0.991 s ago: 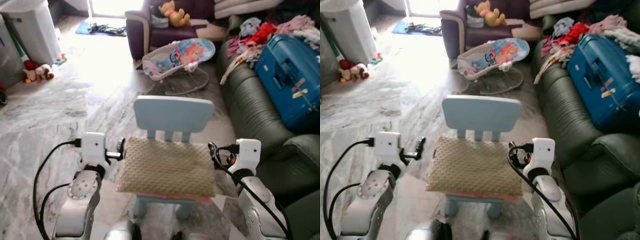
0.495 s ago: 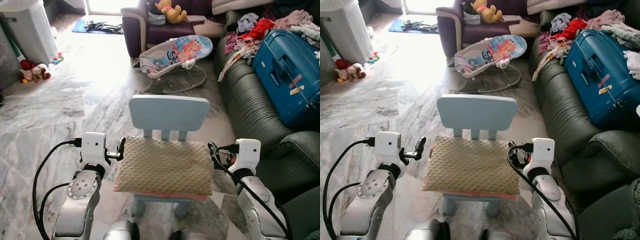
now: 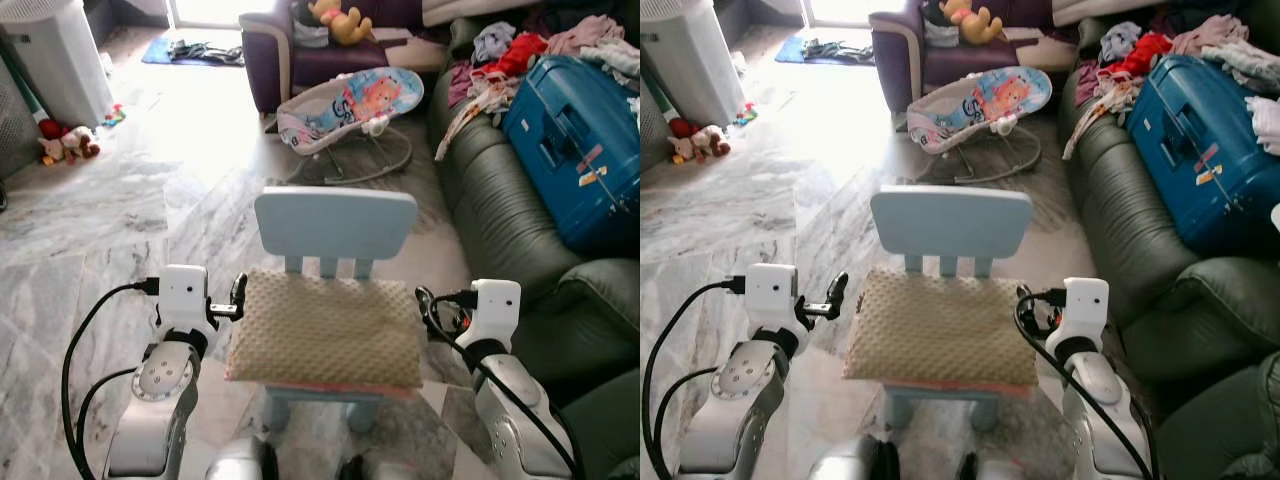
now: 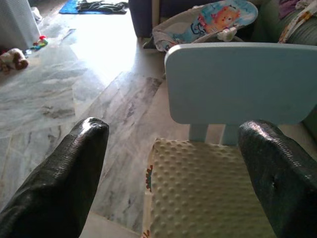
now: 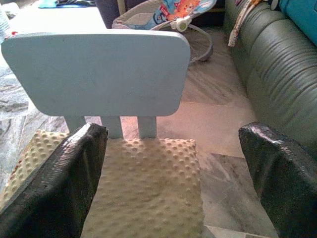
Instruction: Move the pillow to the sofa
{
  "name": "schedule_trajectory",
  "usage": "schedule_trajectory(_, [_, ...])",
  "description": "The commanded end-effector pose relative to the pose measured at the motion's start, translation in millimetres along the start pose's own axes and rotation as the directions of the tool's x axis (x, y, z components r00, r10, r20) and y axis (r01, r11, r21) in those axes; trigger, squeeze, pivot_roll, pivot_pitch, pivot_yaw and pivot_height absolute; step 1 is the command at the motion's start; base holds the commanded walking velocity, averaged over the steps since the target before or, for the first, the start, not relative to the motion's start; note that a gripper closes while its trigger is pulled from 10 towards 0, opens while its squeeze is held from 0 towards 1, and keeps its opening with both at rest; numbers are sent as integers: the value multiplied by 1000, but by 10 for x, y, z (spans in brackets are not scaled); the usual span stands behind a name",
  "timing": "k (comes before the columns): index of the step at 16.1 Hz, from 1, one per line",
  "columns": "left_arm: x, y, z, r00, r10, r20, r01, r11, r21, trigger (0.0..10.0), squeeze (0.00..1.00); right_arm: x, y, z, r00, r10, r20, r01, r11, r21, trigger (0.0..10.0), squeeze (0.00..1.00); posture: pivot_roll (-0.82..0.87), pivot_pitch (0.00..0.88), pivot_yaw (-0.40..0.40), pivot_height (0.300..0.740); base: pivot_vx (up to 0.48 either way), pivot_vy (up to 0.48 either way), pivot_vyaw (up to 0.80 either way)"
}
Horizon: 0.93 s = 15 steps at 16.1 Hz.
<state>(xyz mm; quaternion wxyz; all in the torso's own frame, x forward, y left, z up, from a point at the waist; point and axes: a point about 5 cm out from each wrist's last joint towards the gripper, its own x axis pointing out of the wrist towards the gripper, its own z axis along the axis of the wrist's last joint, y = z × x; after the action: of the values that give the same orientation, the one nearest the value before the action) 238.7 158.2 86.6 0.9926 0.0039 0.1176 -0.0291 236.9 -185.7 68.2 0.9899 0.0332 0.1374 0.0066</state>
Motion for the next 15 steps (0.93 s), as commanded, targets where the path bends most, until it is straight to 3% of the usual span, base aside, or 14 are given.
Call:
schedule_trajectory(1, [-17,1,24,1000,-5,18,6,1000,-7,10000,0,-12,-3,19,1000,1,10,-1,1000,-4,10000,0,-7,50,-37,666,0,0,0])
schedule_trajectory(15, [-11,0,66,999,29,40,-30,999,27,10000,0,27,-31,54,999,-1,37,1,1000,-12,10000,0,-4,55,-38,656,0,0,0])
